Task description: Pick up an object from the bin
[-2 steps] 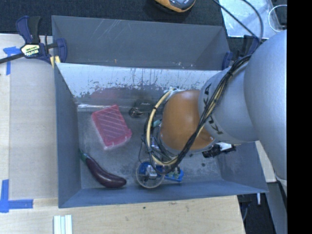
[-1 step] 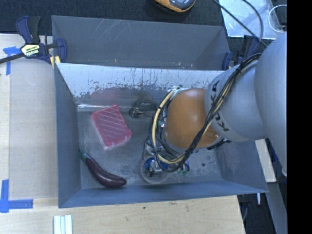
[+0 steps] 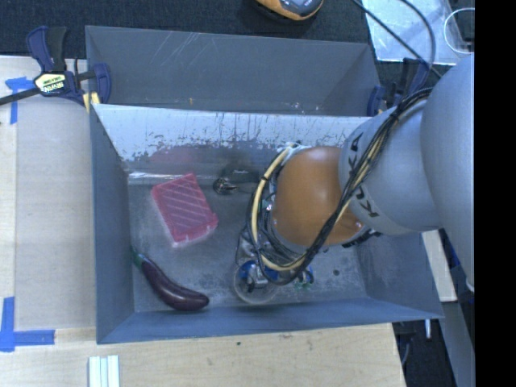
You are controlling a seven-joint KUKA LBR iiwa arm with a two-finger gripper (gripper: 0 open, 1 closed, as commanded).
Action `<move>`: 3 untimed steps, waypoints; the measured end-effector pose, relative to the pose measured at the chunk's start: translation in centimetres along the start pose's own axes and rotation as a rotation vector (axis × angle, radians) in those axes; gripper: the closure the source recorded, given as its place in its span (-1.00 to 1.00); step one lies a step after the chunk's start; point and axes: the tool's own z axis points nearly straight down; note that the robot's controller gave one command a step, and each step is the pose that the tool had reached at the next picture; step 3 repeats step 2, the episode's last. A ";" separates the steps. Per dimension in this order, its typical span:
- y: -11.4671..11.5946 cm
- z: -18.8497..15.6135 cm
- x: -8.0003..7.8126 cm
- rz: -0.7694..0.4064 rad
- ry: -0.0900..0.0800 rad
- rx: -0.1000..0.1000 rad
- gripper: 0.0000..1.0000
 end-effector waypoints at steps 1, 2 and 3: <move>0.0 -0.4 0.1 0.000 0.002 0.000 1.00; 0.0 -1.5 0.1 0.000 0.003 0.001 1.00; 0.0 -1.5 0.1 0.000 0.003 0.001 1.00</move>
Offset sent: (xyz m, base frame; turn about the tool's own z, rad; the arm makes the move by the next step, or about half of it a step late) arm 0.0001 0.0001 0.0428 0.0000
